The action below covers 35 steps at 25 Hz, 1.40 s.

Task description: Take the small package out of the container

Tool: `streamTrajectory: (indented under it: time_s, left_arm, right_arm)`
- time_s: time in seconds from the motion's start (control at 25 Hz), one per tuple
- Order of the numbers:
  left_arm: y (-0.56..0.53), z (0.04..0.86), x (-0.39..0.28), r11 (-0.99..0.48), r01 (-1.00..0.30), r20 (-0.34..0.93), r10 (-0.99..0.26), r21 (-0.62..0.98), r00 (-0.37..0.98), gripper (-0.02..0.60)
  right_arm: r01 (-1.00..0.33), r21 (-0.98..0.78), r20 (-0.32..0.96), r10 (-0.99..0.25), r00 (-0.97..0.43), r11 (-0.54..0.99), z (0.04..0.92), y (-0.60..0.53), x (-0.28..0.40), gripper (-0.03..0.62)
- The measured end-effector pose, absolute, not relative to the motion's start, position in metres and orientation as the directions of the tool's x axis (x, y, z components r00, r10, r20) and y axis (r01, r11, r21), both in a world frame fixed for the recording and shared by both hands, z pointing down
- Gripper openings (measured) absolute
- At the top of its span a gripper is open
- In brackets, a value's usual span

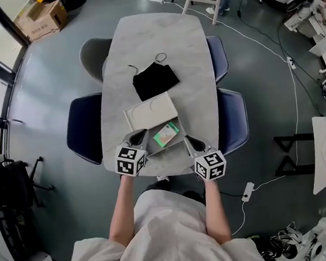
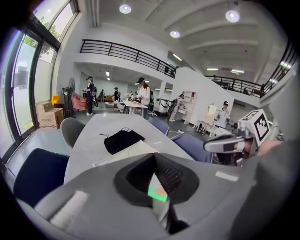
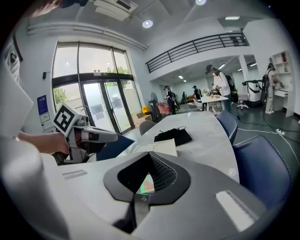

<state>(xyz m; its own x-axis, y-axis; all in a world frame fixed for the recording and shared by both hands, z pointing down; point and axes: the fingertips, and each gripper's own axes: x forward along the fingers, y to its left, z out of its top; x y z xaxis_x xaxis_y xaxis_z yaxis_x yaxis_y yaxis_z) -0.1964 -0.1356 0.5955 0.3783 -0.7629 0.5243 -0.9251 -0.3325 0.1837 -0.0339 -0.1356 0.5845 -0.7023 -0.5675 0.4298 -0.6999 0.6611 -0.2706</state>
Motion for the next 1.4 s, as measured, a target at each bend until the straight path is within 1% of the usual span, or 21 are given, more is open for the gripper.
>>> streamTrajectory:
  time_s: [0.12,0.28,0.4,0.6,0.72,1.16,1.4]
  left_arm:
    - [-0.138,0.613,-0.187,-0.346,-0.913,0.537,-0.739,0.214,0.406,0.052]
    - [-0.14,0.629,-0.171,-0.39,-0.894,0.555,-0.704,0.219,0.443,0.052]
    - [-0.139,0.639,-0.165,-0.407,-0.887,0.571,-0.683,0.22,0.455,0.052]
    - [-0.141,0.659,-0.159,-0.394,-0.885,0.593,-0.661,0.248,0.46,0.052]
    - [-0.141,0.671,-0.152,-0.412,-0.879,0.613,-0.639,0.239,0.466,0.052]
    - [-0.152,0.686,-0.157,-0.409,-0.891,0.653,-0.623,0.197,0.431,0.055]
    - [-0.159,0.696,-0.159,-0.394,-0.9,0.675,-0.615,0.185,0.408,0.082]
  right_arm:
    - [-0.718,-0.307,0.442,-0.574,-0.689,0.625,0.595,-0.125,-0.039,0.002]
    - [-0.732,-0.285,0.494,-0.56,-0.665,0.619,0.612,-0.116,-0.04,0.003]
    - [-0.738,-0.284,0.507,-0.558,-0.657,0.612,0.616,-0.116,-0.04,0.003]
    - [-0.72,-0.272,0.499,-0.545,-0.673,0.639,0.615,-0.128,-0.05,0.003]
    - [-0.696,-0.258,0.502,-0.523,-0.689,0.67,0.617,-0.133,-0.06,0.003]
    - [-0.652,-0.212,0.552,-0.461,-0.695,0.728,0.634,-0.144,-0.074,0.003]
    - [-0.666,-0.219,0.552,-0.472,-0.687,0.713,0.634,-0.155,-0.059,0.003]
